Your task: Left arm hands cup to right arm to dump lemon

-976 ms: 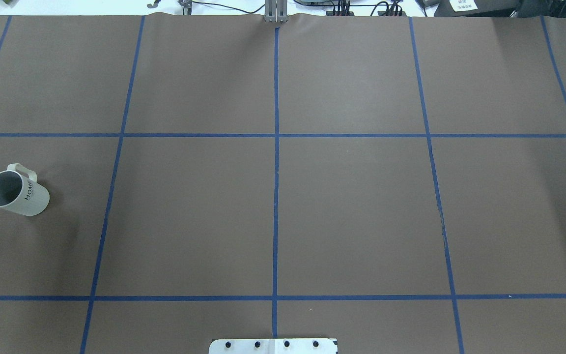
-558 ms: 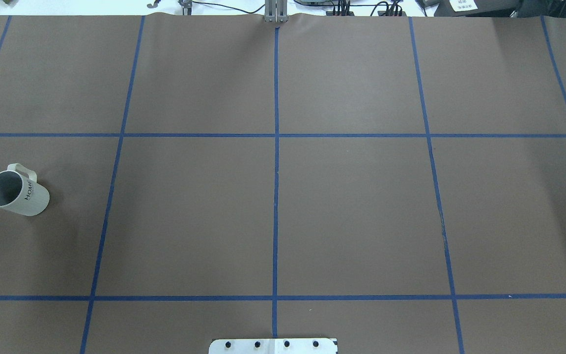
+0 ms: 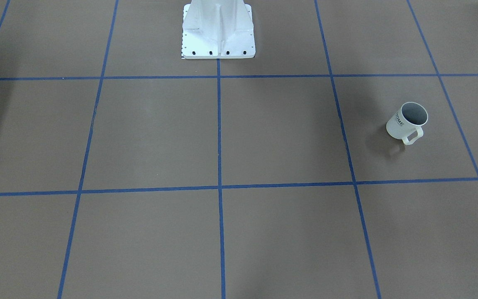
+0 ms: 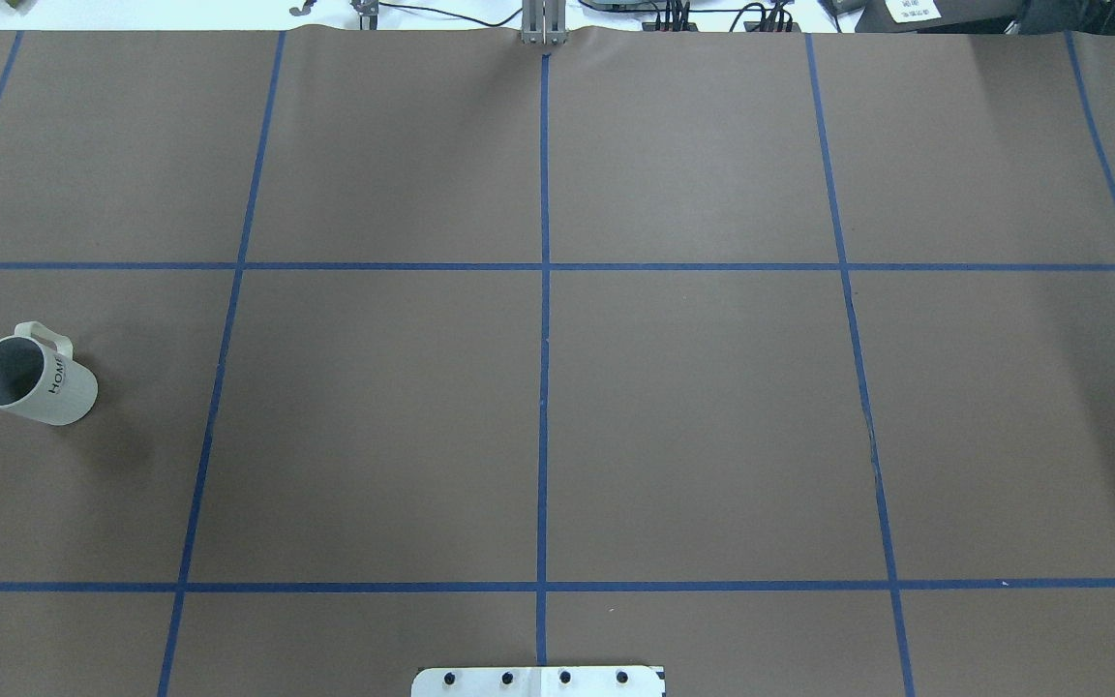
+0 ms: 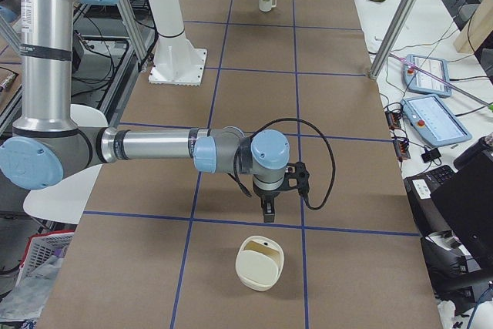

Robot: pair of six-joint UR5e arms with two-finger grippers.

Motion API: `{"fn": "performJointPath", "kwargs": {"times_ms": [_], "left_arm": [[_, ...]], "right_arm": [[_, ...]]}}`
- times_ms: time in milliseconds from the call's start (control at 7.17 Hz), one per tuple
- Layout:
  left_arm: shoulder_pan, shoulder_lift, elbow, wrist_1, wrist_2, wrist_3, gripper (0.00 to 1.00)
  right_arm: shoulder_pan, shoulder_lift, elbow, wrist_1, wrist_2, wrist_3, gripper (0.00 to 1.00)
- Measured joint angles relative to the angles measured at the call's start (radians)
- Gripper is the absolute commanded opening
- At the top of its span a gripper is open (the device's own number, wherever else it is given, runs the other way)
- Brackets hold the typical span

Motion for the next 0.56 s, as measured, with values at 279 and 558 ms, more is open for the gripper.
{"fn": "performJointPath", "kwargs": {"times_ms": [279,558], "left_arm": [[0.1,0.093,-0.004,-0.177,0.008,-0.226,1.0],[0.181,0.186,-0.004,-0.334,0.011,-0.361,1.0]], "right_arm": [[0.0,0.0,0.001,-0.001,0.0,0.0,1.0],[0.0,-0.001,0.001,-0.001,0.0,0.0,1.0]]}}
